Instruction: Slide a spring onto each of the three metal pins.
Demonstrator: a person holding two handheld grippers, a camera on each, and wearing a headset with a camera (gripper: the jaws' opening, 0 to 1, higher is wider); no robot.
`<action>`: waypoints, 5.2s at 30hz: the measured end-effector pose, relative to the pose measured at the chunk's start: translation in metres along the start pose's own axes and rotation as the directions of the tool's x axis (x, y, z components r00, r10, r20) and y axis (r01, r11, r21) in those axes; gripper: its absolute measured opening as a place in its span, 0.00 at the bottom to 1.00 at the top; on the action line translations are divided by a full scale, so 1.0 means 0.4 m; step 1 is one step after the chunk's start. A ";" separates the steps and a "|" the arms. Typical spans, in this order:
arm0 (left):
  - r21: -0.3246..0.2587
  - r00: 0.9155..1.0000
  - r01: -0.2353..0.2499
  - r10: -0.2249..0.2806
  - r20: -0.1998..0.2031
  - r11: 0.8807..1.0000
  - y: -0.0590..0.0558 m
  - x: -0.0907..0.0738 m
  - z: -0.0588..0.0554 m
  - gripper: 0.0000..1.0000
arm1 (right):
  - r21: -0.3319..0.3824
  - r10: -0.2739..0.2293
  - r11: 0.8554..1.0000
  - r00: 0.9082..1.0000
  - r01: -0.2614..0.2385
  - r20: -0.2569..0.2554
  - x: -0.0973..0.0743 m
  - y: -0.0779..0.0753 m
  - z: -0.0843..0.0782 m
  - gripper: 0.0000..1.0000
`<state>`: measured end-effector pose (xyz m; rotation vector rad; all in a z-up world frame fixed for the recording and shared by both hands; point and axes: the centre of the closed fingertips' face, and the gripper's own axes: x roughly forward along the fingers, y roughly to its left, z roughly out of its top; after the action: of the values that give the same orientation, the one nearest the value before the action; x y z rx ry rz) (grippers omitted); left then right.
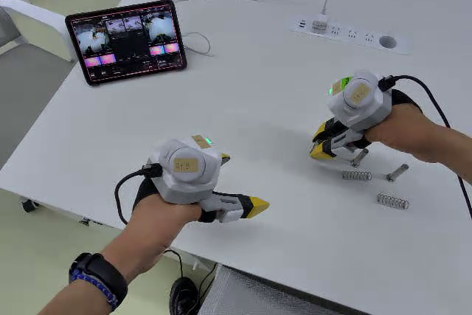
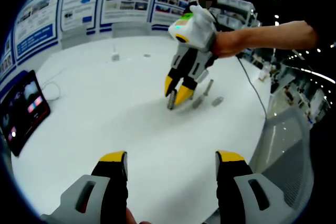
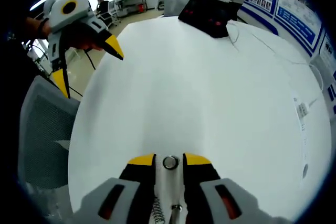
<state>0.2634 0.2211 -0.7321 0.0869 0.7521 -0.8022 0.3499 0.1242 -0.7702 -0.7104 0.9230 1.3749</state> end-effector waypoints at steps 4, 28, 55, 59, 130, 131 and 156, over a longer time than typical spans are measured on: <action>0.005 1.000 0.005 -0.005 0.000 1.000 -0.003 0.003 0.005 0.69 | -0.010 -0.015 1.000 1.000 0.015 -0.005 -0.012 0.001 -0.006 0.27; 0.021 1.000 0.017 -0.017 0.001 1.000 -0.030 0.009 0.014 0.70 | 0.137 -0.147 0.983 0.975 0.125 0.164 -0.101 0.023 -0.002 0.52; 0.014 1.000 -0.010 0.010 0.027 1.000 -0.028 0.014 0.039 0.70 | 0.435 -0.286 0.894 0.888 0.111 0.361 -0.184 0.080 -0.046 0.62; 0.016 0.999 -0.014 0.014 0.033 1.000 -0.026 0.014 0.046 0.71 | 0.462 -0.318 0.878 0.876 0.127 0.363 -0.192 0.092 -0.069 0.62; 0.028 1.000 -0.006 0.006 0.015 1.000 -0.076 0.049 0.074 0.77 | 0.732 -0.482 0.676 0.803 0.086 0.351 -0.257 0.277 -0.330 0.78; 0.033 1.000 -0.004 0.003 0.012 0.999 -0.079 0.050 0.075 0.77 | 0.733 -0.484 0.675 0.801 0.085 0.352 -0.257 0.277 -0.331 0.78; 0.167 0.993 0.115 -0.107 -0.055 0.979 -0.176 0.134 0.106 0.77 | 0.753 -0.486 0.653 0.806 0.079 0.338 -0.266 0.330 -0.369 0.78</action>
<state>0.2647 0.1236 -0.7208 0.2186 0.7348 -0.9733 0.2042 -0.0436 -0.7369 0.1325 0.7613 0.7288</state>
